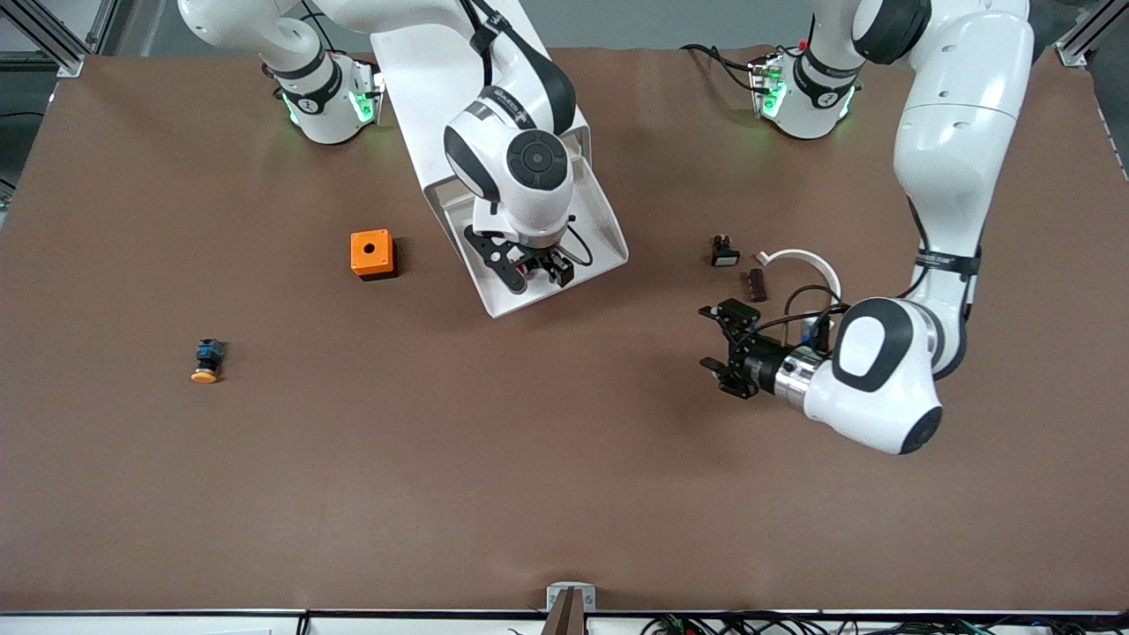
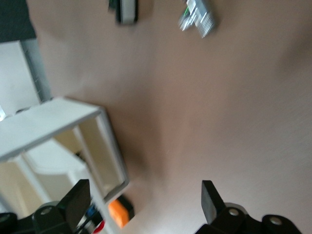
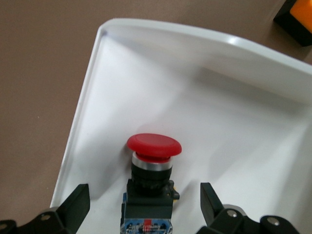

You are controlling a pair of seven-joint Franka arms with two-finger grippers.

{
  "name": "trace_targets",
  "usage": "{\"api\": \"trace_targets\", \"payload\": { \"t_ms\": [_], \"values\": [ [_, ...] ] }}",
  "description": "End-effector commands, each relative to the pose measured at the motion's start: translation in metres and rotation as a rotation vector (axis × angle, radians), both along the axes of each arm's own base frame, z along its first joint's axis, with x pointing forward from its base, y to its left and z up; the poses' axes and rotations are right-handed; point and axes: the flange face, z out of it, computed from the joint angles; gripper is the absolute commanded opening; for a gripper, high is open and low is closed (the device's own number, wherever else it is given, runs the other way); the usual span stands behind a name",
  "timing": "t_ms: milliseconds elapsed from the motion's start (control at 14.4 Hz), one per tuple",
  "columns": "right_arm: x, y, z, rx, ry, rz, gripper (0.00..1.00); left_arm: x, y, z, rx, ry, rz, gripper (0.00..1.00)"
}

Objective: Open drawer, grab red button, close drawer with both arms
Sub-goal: 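Lift the red button out with the right gripper while the left gripper releases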

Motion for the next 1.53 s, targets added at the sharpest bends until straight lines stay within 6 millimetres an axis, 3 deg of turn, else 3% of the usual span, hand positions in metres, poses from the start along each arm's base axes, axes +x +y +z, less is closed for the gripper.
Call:
{"api": "trace_targets", "payload": {
  "t_ms": [0, 70, 139, 278, 348, 626, 835, 974, 1113, 1183, 1461],
  "values": [
    [0.003, 0.003, 0.005, 0.009, 0.006, -0.005, 0.67, -0.001, 0.013, 0.025, 0.116, -0.072, -0.082, 1.00],
    [0.002, 0.003, 0.005, 0.010, 0.007, -0.004, 0.49, -0.001, 0.019, 0.048, 0.160, -0.131, -0.121, 1.00],
    [0.002, 0.004, 0.005, 0.011, 0.008, -0.003, 0.38, -0.002, 0.021, 0.082, 0.199, -0.214, -0.190, 1.00],
    [0.001, 0.005, 0.006, 0.009, 0.008, 0.001, 0.23, -0.005, 0.028, 0.117, 0.202, -0.325, -0.325, 1.00],
    [0.001, 0.005, 0.008, 0.012, 0.007, 0.001, 0.20, -0.007, 0.029, 0.131, 0.168, -0.372, -0.390, 1.00],
    [0.011, 0.004, 0.023, 0.031, -0.013, -0.015, 0.17, -0.017, 0.029, 0.152, 0.038, -0.487, -0.656, 1.00],
    [0.021, -0.001, 0.064, 0.025, 0.025, -0.035, 0.17, -0.024, 0.027, 0.151, -0.033, -0.520, -0.778, 1.00],
    [0.048, -0.034, 0.090, 0.007, 0.071, -0.053, 0.17, -0.031, 0.011, 0.145, -0.049, -0.538, -0.800, 1.00],
    [0.070, -0.077, 0.116, 0.036, 0.098, 0.083, 0.17, -0.037, -0.008, 0.141, -0.076, -0.606, -0.864, 1.00],
    [0.080, -0.101, 0.124, 0.051, 0.119, 0.158, 0.17, -0.041, -0.027, 0.140, -0.110, -0.637, -0.912, 1.00],
    [0.128, -0.204, 0.128, 0.112, 0.166, 0.380, 0.17, -0.064, -0.088, 0.110, -0.129, -0.736, -1.076, 1.00]
  ]
}}
